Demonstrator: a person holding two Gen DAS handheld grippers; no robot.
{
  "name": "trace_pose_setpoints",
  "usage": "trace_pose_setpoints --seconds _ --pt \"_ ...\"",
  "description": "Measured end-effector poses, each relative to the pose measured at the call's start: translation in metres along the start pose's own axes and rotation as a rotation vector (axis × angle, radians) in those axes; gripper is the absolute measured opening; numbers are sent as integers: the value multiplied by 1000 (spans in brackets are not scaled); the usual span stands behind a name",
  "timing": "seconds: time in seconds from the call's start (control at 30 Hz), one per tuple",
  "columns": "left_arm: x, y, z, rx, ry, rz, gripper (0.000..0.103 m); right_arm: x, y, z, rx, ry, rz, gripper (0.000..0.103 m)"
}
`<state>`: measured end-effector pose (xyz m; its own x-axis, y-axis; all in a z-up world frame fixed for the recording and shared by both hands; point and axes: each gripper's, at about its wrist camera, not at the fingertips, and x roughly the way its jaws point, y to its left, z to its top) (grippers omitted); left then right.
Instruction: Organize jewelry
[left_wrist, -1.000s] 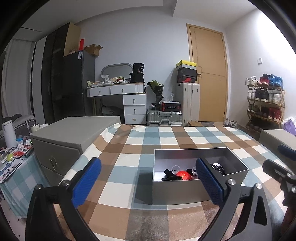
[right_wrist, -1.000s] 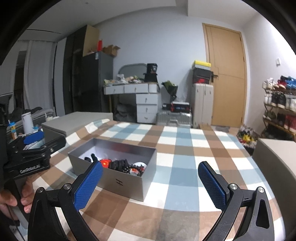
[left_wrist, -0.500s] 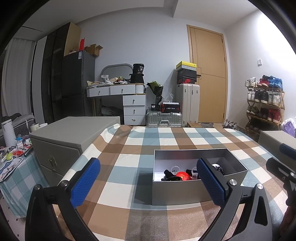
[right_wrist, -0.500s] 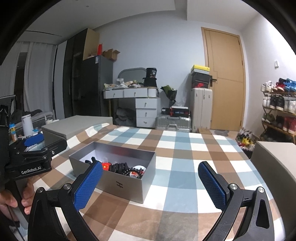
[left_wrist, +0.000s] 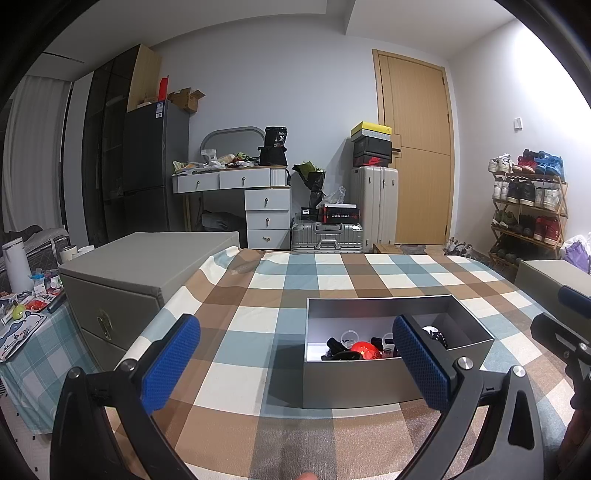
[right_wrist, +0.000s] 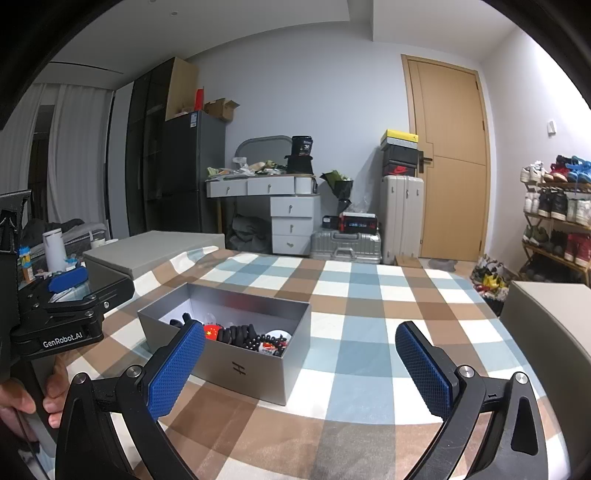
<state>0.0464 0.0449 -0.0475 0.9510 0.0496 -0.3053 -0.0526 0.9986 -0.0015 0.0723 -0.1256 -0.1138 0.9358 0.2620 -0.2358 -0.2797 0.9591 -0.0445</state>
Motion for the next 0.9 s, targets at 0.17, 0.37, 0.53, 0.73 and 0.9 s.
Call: trace_pose_setpoints --seconds 0.17,0.37,0.53,0.73,0.9 --pt "-1 0 1 1 1 0 102 0 0 0 0 1 0 103" --pt "0 0 0 -1 0 1 102 -1 0 0 1 1 -3 103" --pt "0 0 0 0 1 1 102 -2 0 0 1 -1 -5 103" --pt "0 0 0 0 2 1 102 -2 0 0 1 0 -5 103" --pt "0 0 0 1 2 1 102 -2 0 0 2 -1 -5 103"
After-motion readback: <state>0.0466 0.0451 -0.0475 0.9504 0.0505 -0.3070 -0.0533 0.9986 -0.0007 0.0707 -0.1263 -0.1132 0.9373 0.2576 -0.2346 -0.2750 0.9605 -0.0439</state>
